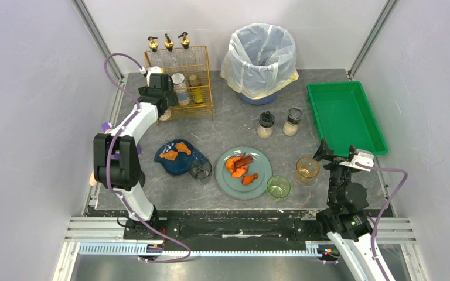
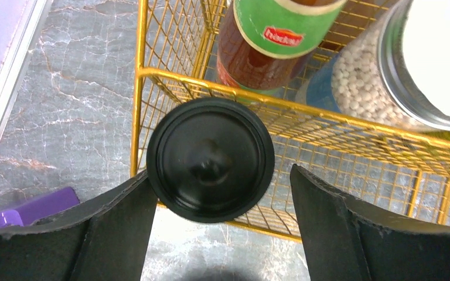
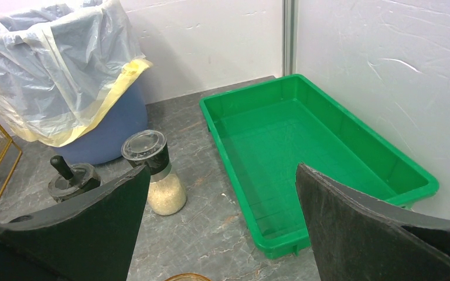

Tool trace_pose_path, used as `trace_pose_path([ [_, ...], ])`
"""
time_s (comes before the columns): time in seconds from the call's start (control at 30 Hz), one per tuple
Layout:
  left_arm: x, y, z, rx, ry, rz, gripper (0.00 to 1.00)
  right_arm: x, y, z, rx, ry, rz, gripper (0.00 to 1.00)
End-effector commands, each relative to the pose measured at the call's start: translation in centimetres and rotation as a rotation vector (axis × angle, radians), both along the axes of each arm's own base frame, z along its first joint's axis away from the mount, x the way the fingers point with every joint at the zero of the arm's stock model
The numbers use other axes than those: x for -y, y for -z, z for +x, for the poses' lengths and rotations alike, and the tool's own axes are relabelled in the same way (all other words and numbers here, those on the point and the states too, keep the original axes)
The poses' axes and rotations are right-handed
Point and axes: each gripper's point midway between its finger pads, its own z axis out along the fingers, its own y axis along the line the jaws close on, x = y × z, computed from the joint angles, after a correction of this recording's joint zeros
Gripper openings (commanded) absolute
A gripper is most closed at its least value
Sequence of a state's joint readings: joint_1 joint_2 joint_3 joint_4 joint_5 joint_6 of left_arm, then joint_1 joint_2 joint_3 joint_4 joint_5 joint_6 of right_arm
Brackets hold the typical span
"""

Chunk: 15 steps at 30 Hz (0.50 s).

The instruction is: Clear the kitchen counter

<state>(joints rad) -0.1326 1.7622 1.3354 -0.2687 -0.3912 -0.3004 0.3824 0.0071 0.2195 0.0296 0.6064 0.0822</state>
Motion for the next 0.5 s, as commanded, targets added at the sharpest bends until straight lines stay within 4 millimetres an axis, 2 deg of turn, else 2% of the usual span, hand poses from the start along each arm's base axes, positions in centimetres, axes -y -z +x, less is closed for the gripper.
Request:
trace_pose_path([
  [0.0,2.3,-5.7,-0.1,0.12,0.018,-0.071,0.87,1.0,-4.2,-2.6,0.194,-0.005,0.075,0.98],
  [0.17,4.1,-7.8,-1.6,0.169,0.039,-0.084,0.87,0.9,-4.3,-2.6,0.193,-0.011,0.077,0.98],
  [0.47,11.7,-8.4,-4.4,0.211,0.211,-0.124,0.87,0.9,-4.3,-2.7,0.192,-0.01,0.08,0.98],
])
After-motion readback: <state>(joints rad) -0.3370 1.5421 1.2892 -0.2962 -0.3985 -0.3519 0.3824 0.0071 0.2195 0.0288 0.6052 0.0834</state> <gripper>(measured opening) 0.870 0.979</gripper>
